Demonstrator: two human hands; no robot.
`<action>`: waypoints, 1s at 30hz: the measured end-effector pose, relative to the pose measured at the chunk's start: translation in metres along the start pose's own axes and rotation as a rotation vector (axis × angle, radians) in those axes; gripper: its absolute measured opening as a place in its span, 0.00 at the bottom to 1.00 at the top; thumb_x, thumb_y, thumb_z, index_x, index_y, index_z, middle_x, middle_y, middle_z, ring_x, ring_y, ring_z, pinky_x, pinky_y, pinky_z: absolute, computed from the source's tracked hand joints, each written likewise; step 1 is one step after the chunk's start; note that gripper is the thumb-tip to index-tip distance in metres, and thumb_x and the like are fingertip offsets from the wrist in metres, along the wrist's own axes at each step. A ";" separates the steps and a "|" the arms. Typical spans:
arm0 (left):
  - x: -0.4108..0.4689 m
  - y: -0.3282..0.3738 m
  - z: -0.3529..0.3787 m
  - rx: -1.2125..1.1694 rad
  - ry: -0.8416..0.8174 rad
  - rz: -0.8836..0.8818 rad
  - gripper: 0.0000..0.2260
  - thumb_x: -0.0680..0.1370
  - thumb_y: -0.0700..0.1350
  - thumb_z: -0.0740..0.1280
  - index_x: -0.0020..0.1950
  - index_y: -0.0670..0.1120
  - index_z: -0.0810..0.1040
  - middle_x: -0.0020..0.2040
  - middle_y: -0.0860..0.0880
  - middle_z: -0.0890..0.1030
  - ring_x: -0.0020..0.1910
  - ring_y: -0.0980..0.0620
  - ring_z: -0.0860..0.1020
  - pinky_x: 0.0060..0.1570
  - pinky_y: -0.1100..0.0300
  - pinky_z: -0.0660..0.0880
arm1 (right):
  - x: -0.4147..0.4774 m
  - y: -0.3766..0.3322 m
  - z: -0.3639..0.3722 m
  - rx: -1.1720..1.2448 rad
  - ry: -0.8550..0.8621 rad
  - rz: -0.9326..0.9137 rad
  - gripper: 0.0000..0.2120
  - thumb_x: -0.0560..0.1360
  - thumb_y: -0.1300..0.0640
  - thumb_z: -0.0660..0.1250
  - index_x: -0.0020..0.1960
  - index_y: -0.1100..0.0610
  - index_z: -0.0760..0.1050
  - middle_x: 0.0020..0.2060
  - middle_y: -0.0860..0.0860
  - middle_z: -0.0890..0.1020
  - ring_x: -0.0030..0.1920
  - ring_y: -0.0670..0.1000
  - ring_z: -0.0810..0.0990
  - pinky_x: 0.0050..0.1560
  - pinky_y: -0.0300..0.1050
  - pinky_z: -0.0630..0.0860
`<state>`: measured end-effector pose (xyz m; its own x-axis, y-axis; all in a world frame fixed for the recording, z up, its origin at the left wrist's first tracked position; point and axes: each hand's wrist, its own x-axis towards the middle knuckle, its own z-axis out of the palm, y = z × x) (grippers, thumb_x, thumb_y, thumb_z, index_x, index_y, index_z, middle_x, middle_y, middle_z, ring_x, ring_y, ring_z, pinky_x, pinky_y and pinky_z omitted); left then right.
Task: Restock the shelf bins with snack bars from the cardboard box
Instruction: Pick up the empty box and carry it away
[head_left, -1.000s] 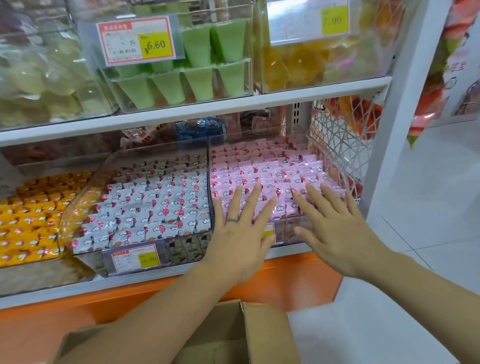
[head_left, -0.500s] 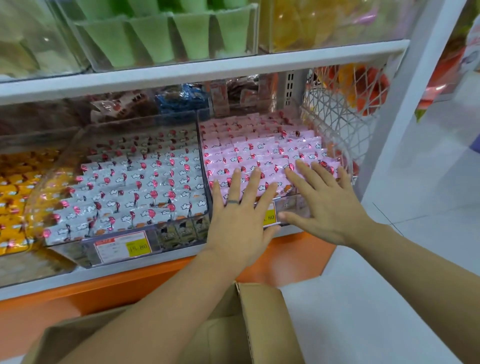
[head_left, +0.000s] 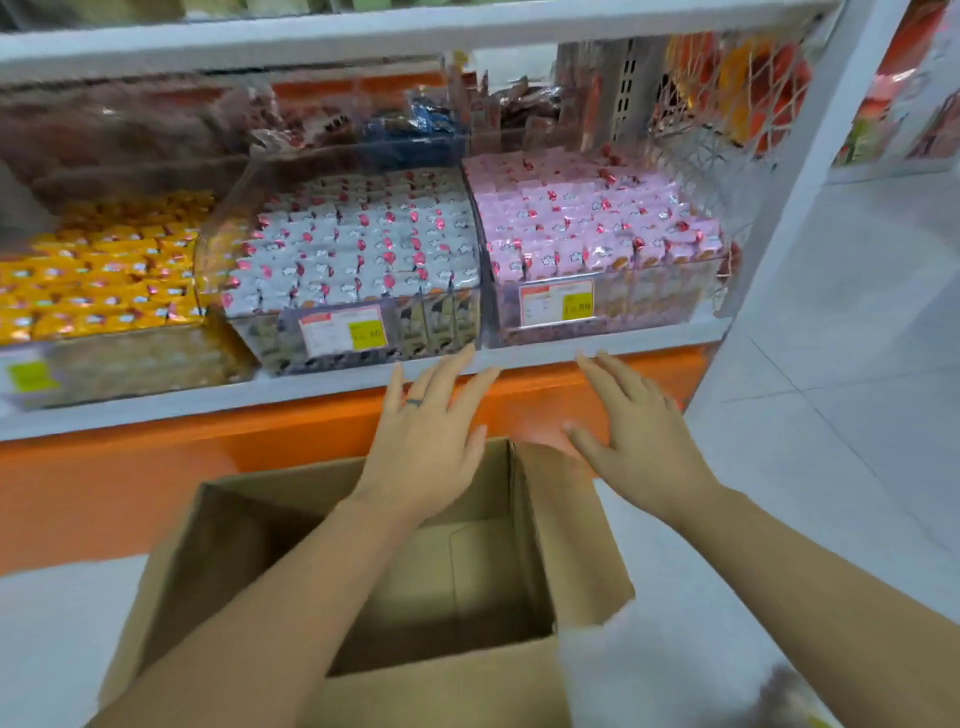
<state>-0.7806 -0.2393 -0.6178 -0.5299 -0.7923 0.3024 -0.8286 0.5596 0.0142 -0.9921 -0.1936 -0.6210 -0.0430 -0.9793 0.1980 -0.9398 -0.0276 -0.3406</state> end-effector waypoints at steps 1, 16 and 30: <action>-0.017 -0.005 0.000 -0.012 -0.040 -0.048 0.25 0.78 0.49 0.64 0.74 0.52 0.64 0.74 0.48 0.64 0.71 0.46 0.67 0.71 0.41 0.53 | -0.009 -0.007 0.008 0.020 -0.065 0.004 0.31 0.77 0.41 0.58 0.76 0.48 0.54 0.75 0.52 0.60 0.72 0.57 0.61 0.68 0.57 0.62; -0.169 -0.040 0.024 -0.095 -0.741 -0.145 0.26 0.77 0.65 0.58 0.72 0.54 0.66 0.70 0.52 0.69 0.66 0.51 0.70 0.69 0.51 0.61 | -0.102 -0.050 0.090 -0.139 -0.742 -0.142 0.11 0.74 0.47 0.65 0.53 0.48 0.80 0.50 0.44 0.81 0.57 0.50 0.74 0.55 0.45 0.69; -0.154 0.036 0.070 -0.341 -0.568 -0.248 0.20 0.76 0.63 0.62 0.65 0.58 0.72 0.63 0.59 0.75 0.59 0.55 0.75 0.53 0.58 0.71 | -0.137 0.041 0.055 -0.205 -0.425 0.218 0.15 0.77 0.48 0.64 0.63 0.43 0.72 0.59 0.43 0.77 0.65 0.50 0.68 0.72 0.56 0.53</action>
<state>-0.7412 -0.1140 -0.7303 -0.4217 -0.8588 -0.2910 -0.8836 0.3171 0.3446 -1.0061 -0.0719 -0.7122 -0.1437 -0.9540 -0.2630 -0.9732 0.1844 -0.1373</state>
